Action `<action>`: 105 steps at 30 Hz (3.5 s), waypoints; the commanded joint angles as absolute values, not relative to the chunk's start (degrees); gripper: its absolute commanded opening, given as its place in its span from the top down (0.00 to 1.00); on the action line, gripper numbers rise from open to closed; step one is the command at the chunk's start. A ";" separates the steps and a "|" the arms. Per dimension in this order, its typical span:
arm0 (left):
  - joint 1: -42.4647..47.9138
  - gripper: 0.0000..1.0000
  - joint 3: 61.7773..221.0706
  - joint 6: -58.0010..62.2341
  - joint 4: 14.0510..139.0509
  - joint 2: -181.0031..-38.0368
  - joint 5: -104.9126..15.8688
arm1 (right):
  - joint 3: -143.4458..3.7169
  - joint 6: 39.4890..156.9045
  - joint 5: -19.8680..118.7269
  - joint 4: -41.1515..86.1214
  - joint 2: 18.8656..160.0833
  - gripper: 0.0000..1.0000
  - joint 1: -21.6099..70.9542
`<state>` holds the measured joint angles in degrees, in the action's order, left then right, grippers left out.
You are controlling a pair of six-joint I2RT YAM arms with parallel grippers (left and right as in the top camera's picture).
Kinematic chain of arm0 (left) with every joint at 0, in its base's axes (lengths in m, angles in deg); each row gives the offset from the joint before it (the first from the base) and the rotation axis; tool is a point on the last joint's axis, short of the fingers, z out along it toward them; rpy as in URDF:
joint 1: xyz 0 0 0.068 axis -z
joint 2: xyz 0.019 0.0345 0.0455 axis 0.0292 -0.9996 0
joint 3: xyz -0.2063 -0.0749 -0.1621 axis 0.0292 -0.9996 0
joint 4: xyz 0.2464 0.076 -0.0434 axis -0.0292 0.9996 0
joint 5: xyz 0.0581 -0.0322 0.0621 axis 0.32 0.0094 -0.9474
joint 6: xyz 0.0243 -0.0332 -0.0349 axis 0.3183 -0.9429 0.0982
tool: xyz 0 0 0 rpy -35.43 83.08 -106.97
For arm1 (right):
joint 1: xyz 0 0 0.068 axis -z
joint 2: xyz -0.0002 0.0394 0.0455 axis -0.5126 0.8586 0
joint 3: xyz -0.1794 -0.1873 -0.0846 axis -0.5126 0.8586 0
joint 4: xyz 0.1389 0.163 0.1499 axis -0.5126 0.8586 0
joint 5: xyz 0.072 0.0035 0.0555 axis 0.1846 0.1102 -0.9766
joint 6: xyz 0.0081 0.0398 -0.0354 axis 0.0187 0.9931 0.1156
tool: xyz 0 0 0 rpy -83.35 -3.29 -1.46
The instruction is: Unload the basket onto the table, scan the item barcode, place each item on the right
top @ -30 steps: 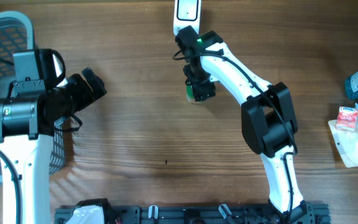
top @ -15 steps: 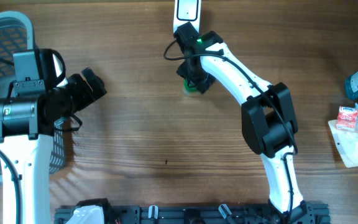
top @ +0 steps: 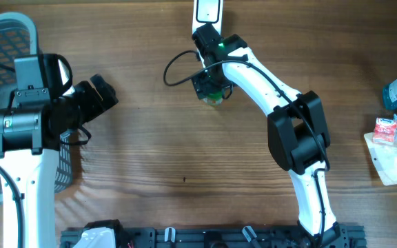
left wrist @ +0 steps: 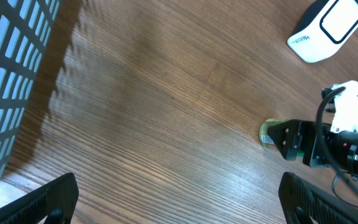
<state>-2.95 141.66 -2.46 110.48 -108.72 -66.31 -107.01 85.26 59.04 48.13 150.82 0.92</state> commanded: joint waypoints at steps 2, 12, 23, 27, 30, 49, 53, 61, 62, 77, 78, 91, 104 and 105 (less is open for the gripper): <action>-3.36 0.00 142.49 -2.86 110.29 -108.02 -66.68 | -106.99 64.34 62.01 45.03 151.58 0.00 0.73; -3.36 0.00 142.49 -2.86 110.29 -108.02 -66.68 | -109.22 72.76 69.05 45.27 148.04 0.00 -0.74; -3.36 0.00 142.49 -2.79 110.31 -108.11 -66.73 | -109.24 119.66 68.02 52.22 132.48 0.00 -1.89; -3.38 0.00 142.45 -2.59 110.40 -108.15 -67.97 | -109.24 136.38 62.90 53.66 127.21 0.00 -1.72; -3.38 0.00 142.45 -2.66 110.31 -108.15 -69.07 | -109.22 138.89 64.65 51.15 125.92 0.00 -1.72; -3.36 0.00 142.45 -3.03 110.09 -108.15 -69.05 | -106.64 161.39 56.78 52.09 143.49 0.00 -0.23; -3.36 0.00 142.45 -3.03 110.09 -108.15 -69.05 | -106.64 161.39 56.30 51.83 144.72 0.00 0.64; -3.36 0.00 142.45 -3.03 110.13 -108.15 -69.05 | -106.64 160.99 50.23 49.29 149.55 0.00 2.80; -3.36 0.00 142.45 -3.03 110.13 -108.15 -69.05 | -106.64 161.01 50.01 48.96 149.68 0.00 3.02; -3.36 0.00 142.45 -3.03 110.13 -108.15 -69.05 | -106.33 157.82 51.36 51.19 150.51 0.13 3.53; -3.36 0.00 142.45 -3.03 110.13 -108.15 -69.05 | -106.31 157.82 51.36 51.70 150.51 0.13 3.53; -3.36 0.00 142.45 -3.03 110.13 -108.15 -69.05 | -106.11 150.26 51.56 54.21 150.53 0.06 3.55; -3.36 0.00 142.45 -3.03 110.13 -108.15 -69.05 | -106.11 145.43 52.92 57.07 150.58 0.08 3.37; -3.36 0.00 142.45 -3.03 110.16 -108.15 -69.05 | -106.11 145.23 53.11 57.05 150.64 0.06 3.37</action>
<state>-2.95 141.66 -2.48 110.29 -108.72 -68.04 -106.68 147.46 51.52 57.27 149.74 3.46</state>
